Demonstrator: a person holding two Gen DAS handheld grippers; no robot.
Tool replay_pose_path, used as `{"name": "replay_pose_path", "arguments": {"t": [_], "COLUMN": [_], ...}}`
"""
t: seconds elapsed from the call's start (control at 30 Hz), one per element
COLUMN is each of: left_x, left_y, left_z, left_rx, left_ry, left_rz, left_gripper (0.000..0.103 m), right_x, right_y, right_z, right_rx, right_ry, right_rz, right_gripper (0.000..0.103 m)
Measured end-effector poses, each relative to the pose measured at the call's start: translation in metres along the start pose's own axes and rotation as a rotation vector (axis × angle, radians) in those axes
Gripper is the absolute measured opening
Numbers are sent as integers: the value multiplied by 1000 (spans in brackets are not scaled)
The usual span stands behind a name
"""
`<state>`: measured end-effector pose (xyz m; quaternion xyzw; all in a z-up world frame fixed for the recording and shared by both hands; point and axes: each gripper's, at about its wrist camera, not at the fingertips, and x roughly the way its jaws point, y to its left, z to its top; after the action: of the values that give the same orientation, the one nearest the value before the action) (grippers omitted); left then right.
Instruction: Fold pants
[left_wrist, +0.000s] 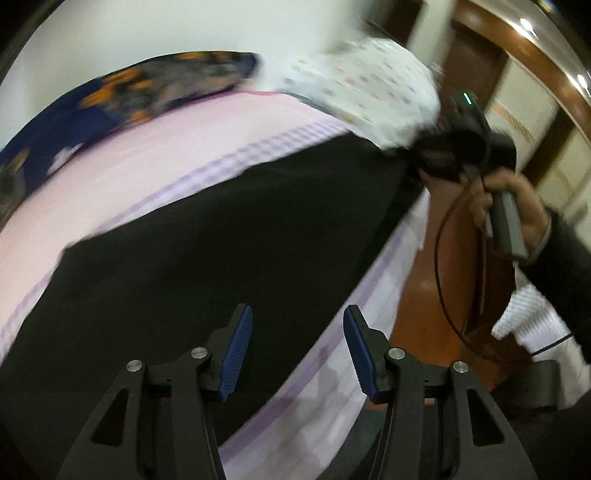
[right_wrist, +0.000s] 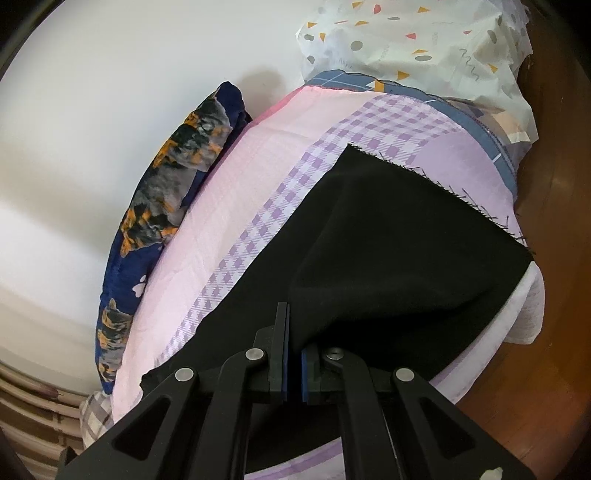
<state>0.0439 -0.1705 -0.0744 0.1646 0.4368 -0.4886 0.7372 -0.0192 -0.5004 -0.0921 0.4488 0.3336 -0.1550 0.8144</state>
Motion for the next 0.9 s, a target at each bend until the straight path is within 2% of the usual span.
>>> {"name": "replay_pose_path", "arguments": {"t": [0.13, 0.3, 0.33, 0.4, 0.43, 0.63, 0.9], "left_x": [31, 60, 63, 71, 73, 73, 79], "left_y": [-28, -40, -41, -42, -41, -41, -43], "left_z": [15, 29, 30, 33, 34, 33, 31], "left_rx": [62, 65, 67, 55, 48, 57, 64], "left_ry": [27, 42, 40, 54, 58, 49, 65], "left_rz": [6, 36, 41, 45, 44, 47, 49], "left_gripper": [52, 50, 35, 13, 9, 8, 8], "right_x": [-1, -3, -3, -4, -4, -2, -14], "right_y": [0, -2, -2, -4, -6, -38, -72], "right_z": [2, 4, 4, 4, 4, 10, 26], "right_rx": [4, 21, 19, 17, 20, 100, 168], "right_ry": [7, 13, 13, 7, 5, -16, -80], "right_rz": [19, 59, 59, 55, 56, 51, -8], "right_gripper": [4, 4, 5, 7, 9, 10, 12]}}
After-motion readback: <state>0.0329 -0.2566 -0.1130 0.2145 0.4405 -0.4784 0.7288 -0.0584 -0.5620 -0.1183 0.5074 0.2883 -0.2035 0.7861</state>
